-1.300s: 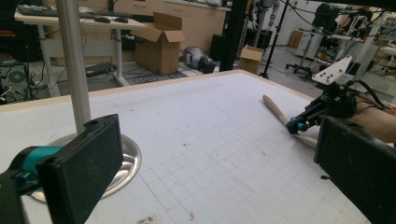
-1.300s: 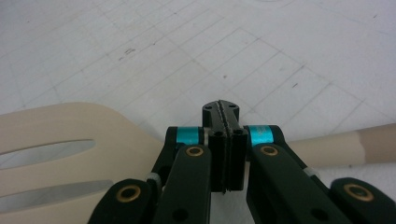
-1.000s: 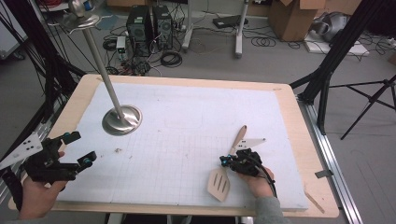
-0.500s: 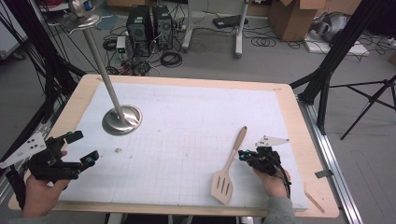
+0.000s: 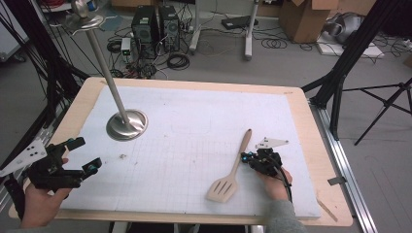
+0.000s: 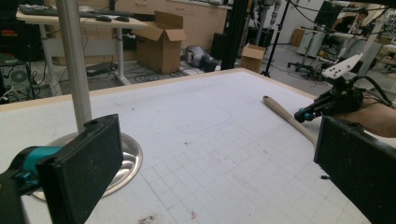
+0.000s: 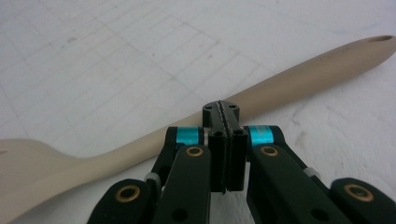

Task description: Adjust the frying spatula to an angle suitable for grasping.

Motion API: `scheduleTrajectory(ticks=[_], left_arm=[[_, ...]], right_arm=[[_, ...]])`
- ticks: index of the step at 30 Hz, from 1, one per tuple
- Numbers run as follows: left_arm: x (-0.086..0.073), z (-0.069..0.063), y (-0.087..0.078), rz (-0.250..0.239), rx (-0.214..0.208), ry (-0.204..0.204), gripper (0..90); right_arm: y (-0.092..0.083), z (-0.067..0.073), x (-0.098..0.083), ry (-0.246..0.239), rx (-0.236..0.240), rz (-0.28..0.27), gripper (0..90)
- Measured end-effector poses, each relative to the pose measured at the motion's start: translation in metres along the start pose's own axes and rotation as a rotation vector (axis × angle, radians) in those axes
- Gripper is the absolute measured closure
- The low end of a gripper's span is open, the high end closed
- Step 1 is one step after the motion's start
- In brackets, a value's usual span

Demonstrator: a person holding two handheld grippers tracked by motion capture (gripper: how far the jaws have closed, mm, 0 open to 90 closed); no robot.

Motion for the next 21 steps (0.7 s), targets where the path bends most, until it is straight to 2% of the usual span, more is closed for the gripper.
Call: scheduleTrajectory(ticks=[8,21], left_arm=[[-0.002,-0.001,-0.004,0.006,0.008,0.003,1.7],[-0.004,0.000,-0.011,0.012,0.028,0.000,1.7]], right_arm=[[0.008,-0.001,0.007,-0.013,0.022,-0.003,90.0],[0.029,0.008,0.021,-0.027,0.016,-0.011,90.0]])
Point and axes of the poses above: each handheld gripper's, and its own axes: y roughly forward along the jaws, x roughly out of its top, z roughly to its left, the point moved 7 cm from there along y, roughly forward along the jaws, and after that the axes turned 7 degrees about y, right-handed, at the moved point
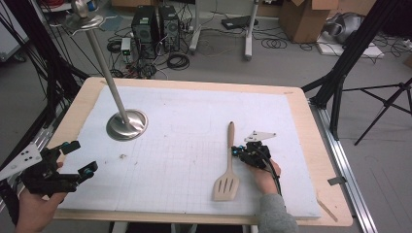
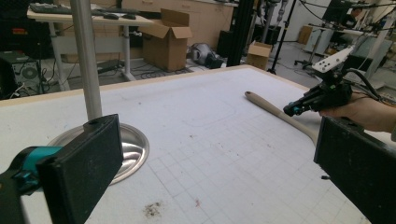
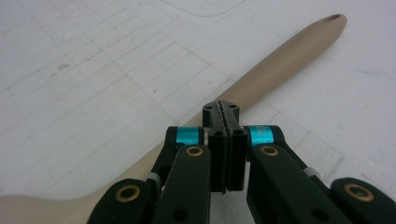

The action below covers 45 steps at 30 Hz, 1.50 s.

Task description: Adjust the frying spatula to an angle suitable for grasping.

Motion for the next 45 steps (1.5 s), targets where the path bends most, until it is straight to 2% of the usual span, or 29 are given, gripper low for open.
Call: scheduleTrajectory(ticks=[6,9,12,14,16,19,22,26,27,31,38,45], left_arm=[[0.000,0.001,-0.004,-0.003,0.007,0.001,1.7],[0.000,0.002,-0.005,-0.004,0.010,-0.001,1.7],[0.000,0.004,-0.006,-0.006,0.015,-0.005,1.7],[0.000,0.004,-0.006,-0.008,0.014,-0.007,1.7],[0.002,0.004,-0.006,-0.012,0.012,-0.005,1.7],[0.002,0.003,-0.003,-0.011,0.006,-0.002,1.7],[0.002,0.003,-0.001,-0.012,-0.001,-0.002,1.7],[0.002,0.003,0.002,-0.009,-0.006,-0.004,1.7],[0.002,0.004,0.002,-0.009,-0.006,-0.004,1.7],[0.003,0.004,0.002,-0.012,-0.007,-0.004,1.7],[0.002,0.004,0.002,-0.015,-0.007,-0.008,1.7],[0.003,0.004,0.003,-0.016,-0.011,-0.008,1.7]], right_arm=[[0.007,0.004,0.005,-0.003,-0.004,0.001,90.0],[0.007,0.006,0.006,-0.020,-0.012,0.002,90.0],[0.000,0.014,0.012,-0.028,0.033,-0.027,90.0],[-0.003,0.022,0.014,-0.066,0.060,-0.025,90.0],[-0.004,0.031,0.015,-0.083,0.095,-0.028,90.0],[-0.003,0.042,0.011,-0.111,0.128,0.004,90.0],[0.002,0.049,0.005,-0.156,0.137,0.069,90.0],[0.008,0.053,-0.004,-0.181,0.143,0.145,90.0],[0.008,0.053,-0.005,-0.185,0.142,0.139,90.0],[0.003,0.049,-0.008,-0.157,0.145,0.152,90.0],[-0.008,0.043,-0.011,-0.141,0.146,0.128,90.0],[-0.015,0.039,-0.016,-0.109,0.168,0.118,90.0]])
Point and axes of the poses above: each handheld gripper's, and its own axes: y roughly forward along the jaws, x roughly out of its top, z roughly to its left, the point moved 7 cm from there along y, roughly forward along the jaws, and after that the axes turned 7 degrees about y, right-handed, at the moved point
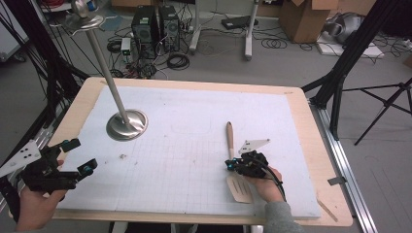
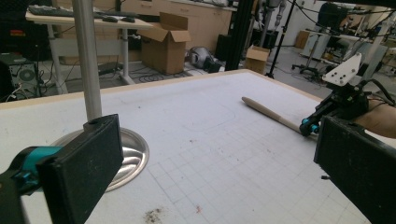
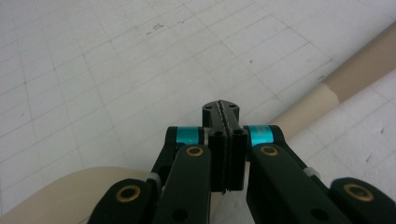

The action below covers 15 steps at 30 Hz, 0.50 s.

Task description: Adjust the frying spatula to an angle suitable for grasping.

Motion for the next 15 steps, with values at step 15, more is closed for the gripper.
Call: scheduleTrajectory(ticks=[15], left_arm=[[0.002,0.000,-0.001,-0.008,0.004,0.000,1.7]], right_arm=[[-0.026,-0.009,-0.012,-0.001,0.014,-0.045,90.0]])
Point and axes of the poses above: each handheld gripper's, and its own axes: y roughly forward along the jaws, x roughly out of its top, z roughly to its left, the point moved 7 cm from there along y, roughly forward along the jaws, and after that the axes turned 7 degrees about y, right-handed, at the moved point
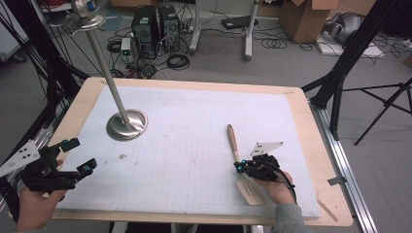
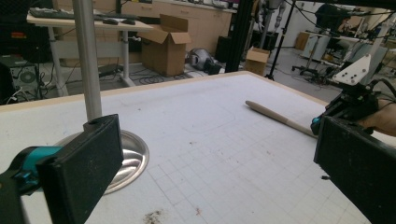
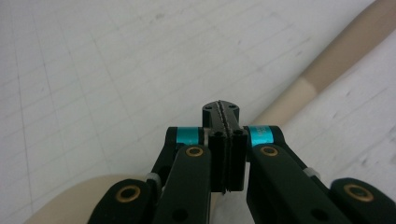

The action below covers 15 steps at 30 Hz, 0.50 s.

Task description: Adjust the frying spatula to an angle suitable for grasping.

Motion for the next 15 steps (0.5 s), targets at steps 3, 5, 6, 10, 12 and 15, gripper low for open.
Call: scheduleTrajectory(ticks=[3,5,6,10,12,15], left_arm=[[-0.001,-0.001,0.000,0.002,0.001,-0.002,1.7],[-0.001,-0.001,0.000,0.003,0.000,0.003,1.7],[-0.001,-0.001,0.000,0.004,0.000,0.003,1.7],[-0.003,-0.002,-0.001,0.014,0.003,0.007,1.7],[-0.004,-0.001,-0.003,0.017,0.009,0.009,1.7],[-0.004,-0.002,-0.007,0.020,0.017,0.015,1.7]], right_arm=[[-0.006,-0.007,0.012,0.021,-0.020,-0.092,90.0],[-0.006,-0.016,0.014,0.025,-0.053,-0.088,90.0],[-0.005,-0.020,0.014,0.034,-0.072,-0.073,90.0],[0.003,-0.037,0.010,0.064,-0.104,-0.037,90.0],[0.007,-0.041,0.009,0.067,-0.101,-0.028,90.0],[0.015,-0.044,0.009,0.057,-0.097,-0.012,90.0]])
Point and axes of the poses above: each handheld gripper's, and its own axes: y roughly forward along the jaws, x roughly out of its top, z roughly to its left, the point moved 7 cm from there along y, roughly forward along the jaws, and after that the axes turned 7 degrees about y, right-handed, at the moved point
